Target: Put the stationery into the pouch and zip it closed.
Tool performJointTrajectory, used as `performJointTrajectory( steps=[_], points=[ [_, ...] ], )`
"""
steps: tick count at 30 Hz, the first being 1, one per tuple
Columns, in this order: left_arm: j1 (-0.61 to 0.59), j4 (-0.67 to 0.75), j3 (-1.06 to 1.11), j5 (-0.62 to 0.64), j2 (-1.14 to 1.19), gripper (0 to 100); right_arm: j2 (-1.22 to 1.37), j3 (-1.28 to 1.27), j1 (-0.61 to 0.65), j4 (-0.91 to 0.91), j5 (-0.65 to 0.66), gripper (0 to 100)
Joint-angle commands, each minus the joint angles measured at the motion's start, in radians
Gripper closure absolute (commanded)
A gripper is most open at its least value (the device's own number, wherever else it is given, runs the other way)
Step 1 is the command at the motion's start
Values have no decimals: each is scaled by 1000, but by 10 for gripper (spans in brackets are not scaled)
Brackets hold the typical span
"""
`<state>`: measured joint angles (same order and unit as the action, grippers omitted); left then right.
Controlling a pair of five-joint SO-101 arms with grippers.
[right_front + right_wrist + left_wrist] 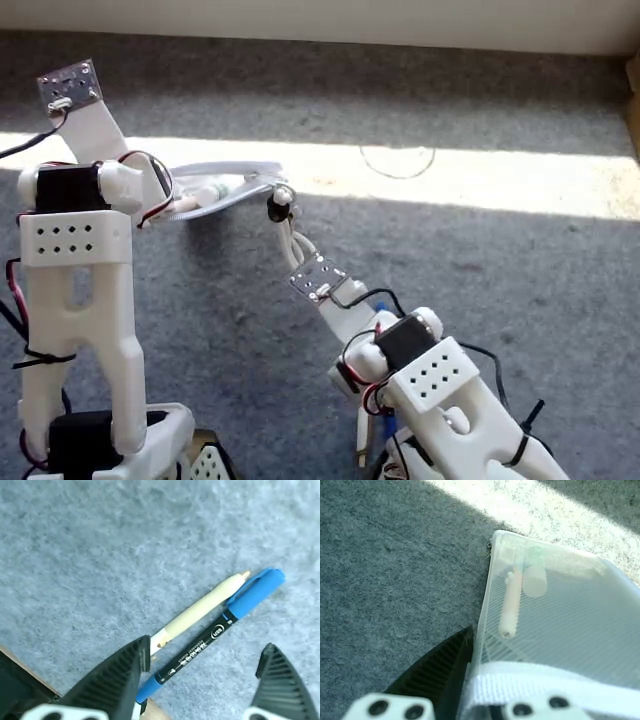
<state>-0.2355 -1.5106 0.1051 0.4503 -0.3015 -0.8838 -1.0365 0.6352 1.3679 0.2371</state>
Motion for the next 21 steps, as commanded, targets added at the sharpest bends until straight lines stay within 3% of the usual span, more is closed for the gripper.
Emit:
performJointTrajectory(
  steps=[1, 10, 16, 21],
  points=[
    [-21, 14, 7, -9, 18, 965, 16, 58, -68, 1, 17, 676],
    [-21, 14, 7, -9, 18, 965, 18, 1, -176, -159, -35, 682],
    [-21, 14, 7, -9, 18, 965, 18, -93, -196, -282, -46, 776],
    [-21, 14, 7, -9, 18, 965, 18, -102, -237, -325, -46, 783]
  ],
)
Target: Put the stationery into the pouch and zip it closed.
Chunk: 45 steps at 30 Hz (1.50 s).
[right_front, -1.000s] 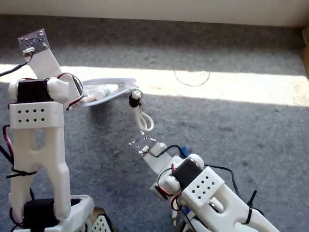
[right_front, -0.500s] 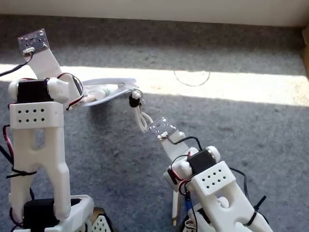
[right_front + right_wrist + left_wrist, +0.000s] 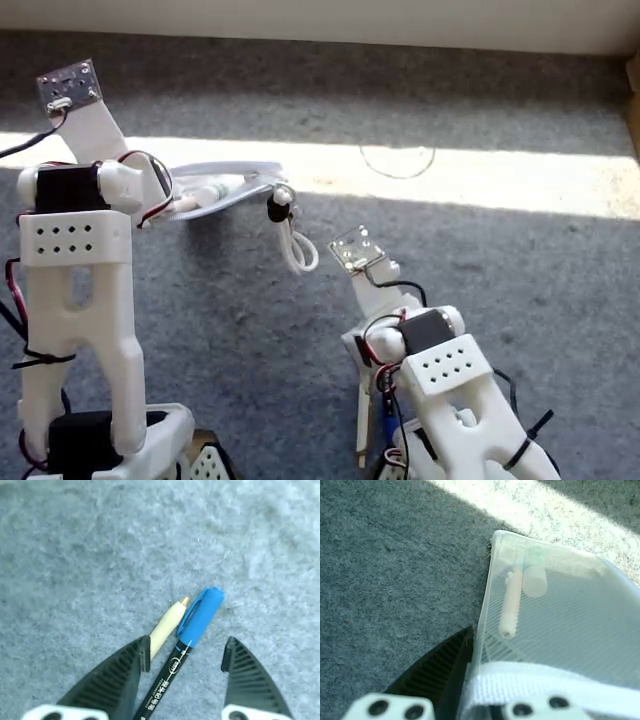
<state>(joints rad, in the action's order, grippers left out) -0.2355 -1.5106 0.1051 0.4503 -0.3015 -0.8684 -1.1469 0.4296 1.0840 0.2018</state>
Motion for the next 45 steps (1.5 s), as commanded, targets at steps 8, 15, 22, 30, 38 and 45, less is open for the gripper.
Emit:
performJointTrajectory(
  steps=[8, 15, 22, 30, 38, 45],
  points=[
    [-21, 14, 7, -9, 18, 965, 4, 5, -58, -68, -11, 786],
    [-19, 14, 7, -9, 18, 965, 159, -1, -61, -122, -12, 786],
    [-19, 14, 7, -9, 18, 965, 401, 64, -64, -143, -12, 786],
    [-19, 14, 7, -9, 18, 965, 467, 99, -104, -148, -11, 838],
    [-19, 14, 7, -9, 18, 965, 555, 101, -108, -239, -6, 943],
    [-19, 14, 7, -9, 18, 965, 421, 102, -108, -183, -3, 993]
  ],
)
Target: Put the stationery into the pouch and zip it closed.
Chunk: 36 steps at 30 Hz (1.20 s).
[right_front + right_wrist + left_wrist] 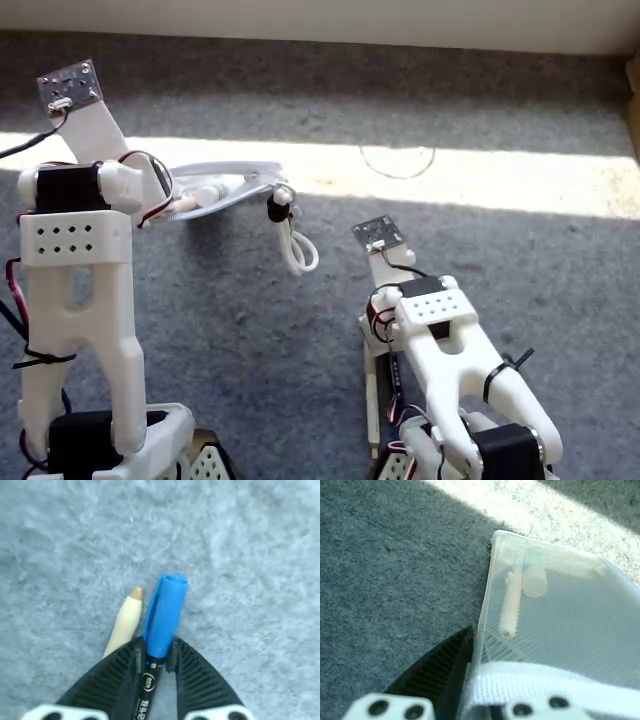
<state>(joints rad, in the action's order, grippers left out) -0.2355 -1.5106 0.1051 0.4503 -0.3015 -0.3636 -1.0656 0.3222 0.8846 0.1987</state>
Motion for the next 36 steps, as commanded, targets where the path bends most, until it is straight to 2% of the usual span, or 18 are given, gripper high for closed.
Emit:
performJointTrajectory(
  steps=[1, 9, 17, 27, 32, 36],
  points=[
    [-19, 14, 7, -9, 18, 965, -122, 18, -1, 19, 0, 993],
    [-19, 14, 7, -9, 18, 965, -366, 10, -2, 28, -2, 993],
    [-19, 12, 7, -9, 18, 965, -447, 25, -2, 108, -5, 993],
    [-19, 12, 7, -9, 18, 965, -507, 252, 5, 117, -9, 993],
    [-19, 12, 7, -9, 18, 965, -519, 335, 97, 117, -11, 993],
    [-19, 12, 7, -9, 18, 965, -512, 386, 185, 110, -124, 993]
  ],
)
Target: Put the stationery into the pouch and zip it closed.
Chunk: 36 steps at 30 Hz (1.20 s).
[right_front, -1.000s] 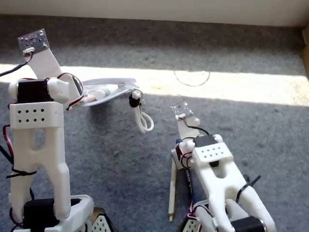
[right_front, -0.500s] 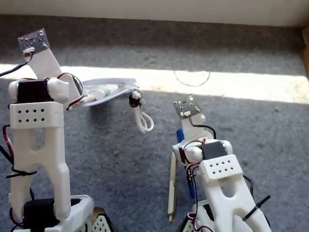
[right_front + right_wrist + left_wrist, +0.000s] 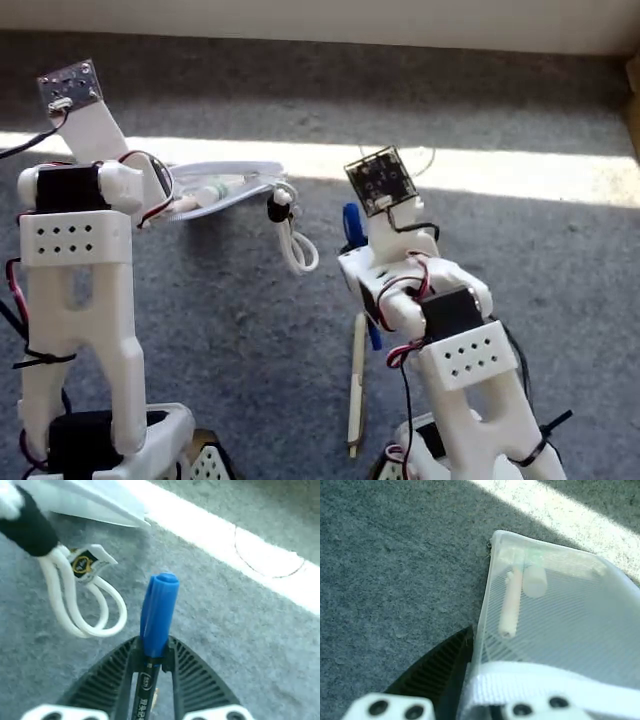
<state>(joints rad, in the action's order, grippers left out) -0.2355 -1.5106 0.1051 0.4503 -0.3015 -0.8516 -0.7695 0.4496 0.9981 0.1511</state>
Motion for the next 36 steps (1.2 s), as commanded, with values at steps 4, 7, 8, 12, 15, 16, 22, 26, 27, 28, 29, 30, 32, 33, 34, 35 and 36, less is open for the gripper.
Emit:
performJointTrajectory(
  steps=[4, 7, 8, 12, 15, 16, 22, 26, 27, 28, 29, 30, 32, 33, 34, 35, 36],
  points=[
    [-19, 14, 7, -9, 18, 965, -30, 153, 128, -4, -176, 993],
    [-19, 14, 7, -9, 18, 965, -30, 219, 182, -4, -219, 993],
    [-19, 14, 7, -9, 18, 965, -27, 240, 203, -4, -226, 993],
    [-19, 14, 7, -9, 18, 965, -24, 341, 271, -4, -193, 993],
    [-19, 14, 7, -9, 18, 965, -22, 400, 321, -5, -153, 993],
    [-19, 14, 7, -9, 18, 965, -22, 414, 334, -10, -146, 993],
    [-19, 14, 7, -9, 18, 965, -24, 426, 341, -191, -144, 993],
    [-19, 14, 7, -9, 18, 965, -22, 420, 343, -364, -144, 993],
    [-19, 14, 7, -9, 18, 965, -22, 409, 343, -400, -143, 993],
    [-19, 14, 7, -9, 18, 965, -22, 395, 343, -438, -143, 993],
    [-19, 14, 7, -9, 18, 965, -24, 384, 343, -476, -143, 993],
    [-19, 14, 7, -9, 18, 965, -24, 374, 343, -516, -143, 993],
    [-19, 14, 7, -9, 18, 965, -24, 354, 343, -587, -143, 993],
    [-19, 14, 7, -9, 18, 965, -24, 340, 341, -621, -143, 993],
    [-19, 14, 7, -9, 18, 965, -24, 326, 340, -653, -143, 993],
    [-19, 14, 7, -9, 18, 965, -24, 314, 340, -684, -141, 993],
    [-19, 14, 7, -9, 18, 965, -24, 298, 340, -714, -135, 993]
  ],
)
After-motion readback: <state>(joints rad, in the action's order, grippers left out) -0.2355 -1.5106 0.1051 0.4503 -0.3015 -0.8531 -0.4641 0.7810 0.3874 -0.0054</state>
